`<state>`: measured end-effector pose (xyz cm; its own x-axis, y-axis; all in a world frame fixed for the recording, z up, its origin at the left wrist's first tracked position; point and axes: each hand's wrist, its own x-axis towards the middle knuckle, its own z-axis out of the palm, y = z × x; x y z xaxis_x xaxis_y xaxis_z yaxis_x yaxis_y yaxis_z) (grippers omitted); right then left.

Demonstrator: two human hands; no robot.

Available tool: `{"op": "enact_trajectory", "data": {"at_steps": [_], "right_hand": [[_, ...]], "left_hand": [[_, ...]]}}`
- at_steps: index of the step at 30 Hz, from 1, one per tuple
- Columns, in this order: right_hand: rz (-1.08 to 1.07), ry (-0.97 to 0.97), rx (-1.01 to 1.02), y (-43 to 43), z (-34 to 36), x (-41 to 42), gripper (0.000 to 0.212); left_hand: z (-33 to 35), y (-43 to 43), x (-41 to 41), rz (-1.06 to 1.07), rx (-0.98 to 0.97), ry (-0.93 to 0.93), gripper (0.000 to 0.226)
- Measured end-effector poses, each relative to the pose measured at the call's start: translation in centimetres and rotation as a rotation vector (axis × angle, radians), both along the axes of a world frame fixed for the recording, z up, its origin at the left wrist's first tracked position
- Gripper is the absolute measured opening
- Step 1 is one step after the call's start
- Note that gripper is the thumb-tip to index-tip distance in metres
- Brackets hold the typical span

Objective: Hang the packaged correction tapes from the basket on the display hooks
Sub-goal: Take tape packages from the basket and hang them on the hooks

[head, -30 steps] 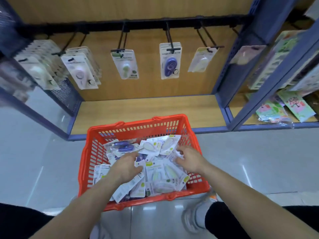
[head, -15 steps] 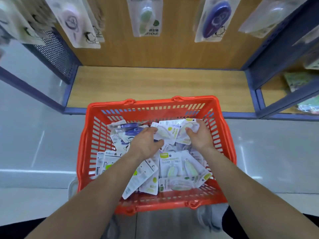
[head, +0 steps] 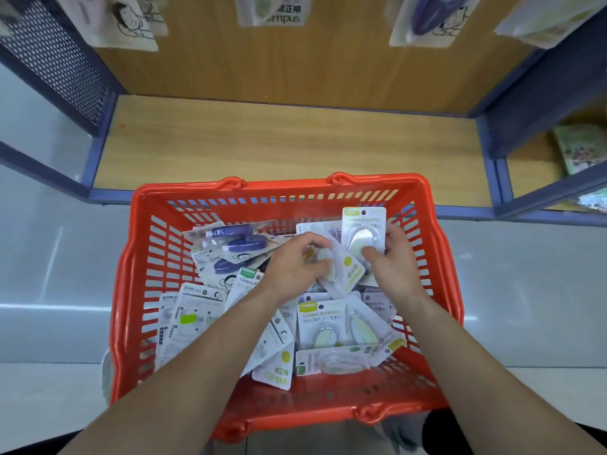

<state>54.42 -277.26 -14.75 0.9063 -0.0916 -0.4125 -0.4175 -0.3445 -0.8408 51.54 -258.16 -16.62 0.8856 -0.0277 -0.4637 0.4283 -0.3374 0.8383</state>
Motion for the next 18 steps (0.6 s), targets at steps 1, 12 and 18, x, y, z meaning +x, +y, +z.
{"op": "enact_trajectory", "data": {"at_steps": [1, 12, 18], "right_hand": [[0.003, 0.011, 0.028, 0.0, 0.1, 0.2, 0.038], [0.191, 0.123, 0.181, -0.5, 1.7, 0.1, 0.017], [0.252, 0.163, 0.120, -0.5, 1.7, -0.3, 0.034]], "left_hand": [[0.1, -0.4, -0.1, -0.009, -0.017, -0.027, 0.028], [1.6, -0.8, -0.1, -0.009, 0.055, 0.154, 0.099], [2.5, 0.1, 0.3, 0.059, -0.111, 0.032, 0.072]]}}
